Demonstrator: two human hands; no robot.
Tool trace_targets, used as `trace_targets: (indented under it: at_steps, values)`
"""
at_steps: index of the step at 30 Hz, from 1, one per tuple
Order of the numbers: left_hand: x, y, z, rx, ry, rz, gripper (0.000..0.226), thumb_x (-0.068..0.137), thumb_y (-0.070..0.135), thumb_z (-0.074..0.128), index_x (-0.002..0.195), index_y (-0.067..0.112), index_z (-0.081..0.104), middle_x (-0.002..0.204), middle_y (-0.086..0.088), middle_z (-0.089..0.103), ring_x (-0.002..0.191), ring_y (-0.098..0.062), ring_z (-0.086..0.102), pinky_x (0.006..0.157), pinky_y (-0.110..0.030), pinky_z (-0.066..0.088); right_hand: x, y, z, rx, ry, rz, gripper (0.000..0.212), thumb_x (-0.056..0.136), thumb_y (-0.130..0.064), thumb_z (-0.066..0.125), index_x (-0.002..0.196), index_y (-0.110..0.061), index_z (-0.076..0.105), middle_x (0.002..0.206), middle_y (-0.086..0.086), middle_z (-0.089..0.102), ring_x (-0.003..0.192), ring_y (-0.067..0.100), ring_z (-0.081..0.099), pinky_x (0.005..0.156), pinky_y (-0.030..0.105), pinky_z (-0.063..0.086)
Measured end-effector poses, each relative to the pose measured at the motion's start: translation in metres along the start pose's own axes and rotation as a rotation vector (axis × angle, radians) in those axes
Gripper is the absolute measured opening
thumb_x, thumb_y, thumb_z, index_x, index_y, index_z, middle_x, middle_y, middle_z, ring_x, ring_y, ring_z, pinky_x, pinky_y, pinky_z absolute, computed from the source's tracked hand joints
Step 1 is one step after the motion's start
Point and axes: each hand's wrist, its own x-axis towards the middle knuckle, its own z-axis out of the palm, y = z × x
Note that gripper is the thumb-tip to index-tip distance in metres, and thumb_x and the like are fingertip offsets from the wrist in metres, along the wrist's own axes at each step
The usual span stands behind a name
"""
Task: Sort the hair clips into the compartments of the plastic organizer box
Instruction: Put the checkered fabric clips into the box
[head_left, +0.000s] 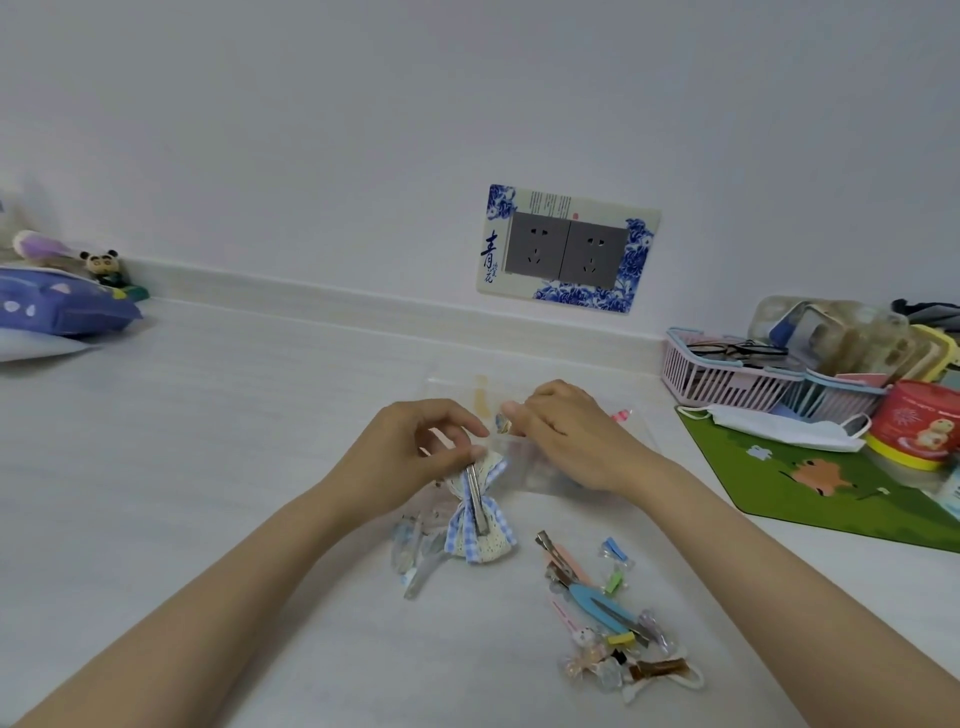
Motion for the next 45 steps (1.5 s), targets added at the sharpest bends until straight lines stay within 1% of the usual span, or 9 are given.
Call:
trace_targets:
  at_steps: [4,8,14,18,24,31,37,40,45]
  values:
    - [0.002,0.015,0.000,-0.120,0.143,0.013,0.010,0.077,0.014,0.074,0.087,0.016,0.070,0.067,0.004,0.065,0.053,-0.009,0.059,0.056,-0.015,0.049,-0.021,-0.009,-0.004,0.438,0.263,-0.065,0.016,0.092,-0.027,0.054,0.108,-0.029,0.059,0.106,-0.013,0.063,0.105,-0.001,0.054,0.089,0.013,0.040]
    - [0.007,0.025,-0.001,-0.322,0.240,-0.049,0.010,0.081,0.010,0.070,0.089,0.015,0.068,0.060,0.008,0.066,0.058,-0.005,0.065,0.055,-0.016,0.052,-0.045,-0.024,-0.012,0.444,0.272,-0.258,0.049,0.080,0.010,0.055,0.113,-0.027,0.061,0.119,-0.011,0.058,0.119,0.002,0.049,0.100,0.011,0.035]
    - [0.008,0.027,-0.001,-0.458,0.222,-0.184,0.018,0.083,0.010,0.067,0.101,0.010,0.066,0.070,-0.008,0.062,0.063,-0.006,0.063,0.056,-0.015,0.051,-0.048,-0.033,-0.009,0.546,0.245,-0.273,0.034,0.075,-0.013,0.075,0.105,-0.027,0.070,0.113,-0.014,0.059,0.117,0.011,0.053,0.097,0.034,0.047]
    - [0.008,0.026,0.002,-0.465,0.152,-0.225,0.015,0.083,0.013,0.067,0.098,0.013,0.067,0.071,-0.007,0.066,0.065,-0.011,0.065,0.058,-0.018,0.053,-0.045,-0.035,-0.011,0.624,0.350,-0.307,0.026,0.071,-0.008,0.076,0.094,-0.018,0.073,0.100,-0.008,0.067,0.102,0.009,0.061,0.087,0.018,0.046]
    - [0.009,0.013,0.004,0.129,0.312,0.027,0.016,0.091,0.035,0.054,0.099,0.029,0.068,0.095,0.018,0.067,0.084,0.004,0.057,0.070,-0.009,0.042,-0.025,-0.025,-0.025,0.936,0.429,-0.006,0.015,0.080,-0.011,0.068,0.089,-0.022,0.064,0.078,-0.012,0.074,0.076,0.004,0.069,0.070,0.015,0.052]
    - [0.006,-0.016,0.009,0.453,0.052,0.039,0.031,0.094,0.045,0.044,0.114,0.033,0.065,0.135,0.012,0.053,0.128,-0.006,0.039,0.100,-0.023,0.028,0.015,0.004,-0.018,0.706,0.301,0.328,0.028,0.083,-0.028,0.068,0.103,-0.013,0.059,0.073,0.003,0.070,0.047,0.007,0.057,0.050,0.014,0.045]
    - [0.006,-0.019,0.010,0.447,0.058,0.048,0.040,0.088,0.051,0.037,0.110,0.035,0.066,0.136,0.013,0.052,0.129,-0.007,0.037,0.100,-0.024,0.030,0.026,0.001,-0.002,0.339,0.217,0.251,0.028,0.082,-0.032,0.068,0.103,-0.020,0.053,0.088,-0.004,0.058,0.068,0.011,0.055,0.059,0.024,0.043]
    - [0.006,-0.019,0.010,0.450,0.047,0.057,0.034,0.091,0.049,0.041,0.109,0.034,0.066,0.137,0.012,0.052,0.129,-0.007,0.036,0.101,-0.025,0.031,0.020,0.002,-0.001,0.126,0.318,0.071,0.014,0.089,-0.034,0.056,0.093,-0.022,0.061,0.098,-0.006,0.061,0.089,0.013,0.054,0.084,0.030,0.041]
    - [0.008,-0.020,0.009,0.451,0.046,0.057,0.027,0.093,0.043,0.045,0.107,0.033,0.067,0.138,0.013,0.050,0.130,-0.006,0.034,0.098,-0.022,0.029,0.008,0.006,-0.004,-0.130,0.200,-0.032,0.055,0.099,-0.042,0.023,0.090,-0.019,0.072,0.092,-0.002,0.069,0.106,0.013,0.054,0.113,0.036,0.019]
